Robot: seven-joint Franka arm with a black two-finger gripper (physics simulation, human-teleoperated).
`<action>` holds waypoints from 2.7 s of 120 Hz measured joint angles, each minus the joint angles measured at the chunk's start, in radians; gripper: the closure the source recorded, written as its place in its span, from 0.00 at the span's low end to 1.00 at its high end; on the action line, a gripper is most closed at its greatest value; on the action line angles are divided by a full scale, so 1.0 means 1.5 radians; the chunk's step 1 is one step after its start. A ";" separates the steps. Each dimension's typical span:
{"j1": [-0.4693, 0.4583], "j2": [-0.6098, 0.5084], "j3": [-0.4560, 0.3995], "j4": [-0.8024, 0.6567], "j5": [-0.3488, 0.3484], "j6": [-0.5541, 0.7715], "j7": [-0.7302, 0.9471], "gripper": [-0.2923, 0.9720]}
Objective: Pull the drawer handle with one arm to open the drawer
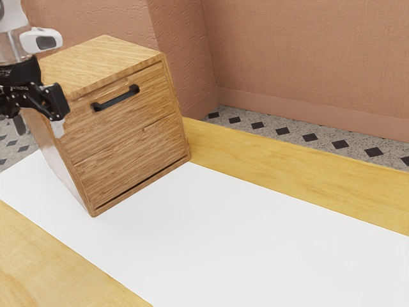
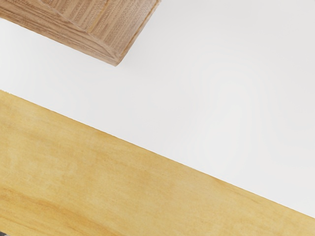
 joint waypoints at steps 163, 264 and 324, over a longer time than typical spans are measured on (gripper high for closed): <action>-0.133 0.251 0.040 0.302 -0.024 0.062 0.174 0.23; -0.157 0.287 0.067 0.310 0.121 0.126 0.230 0.52; -0.148 0.303 0.065 0.321 0.122 0.157 0.244 0.54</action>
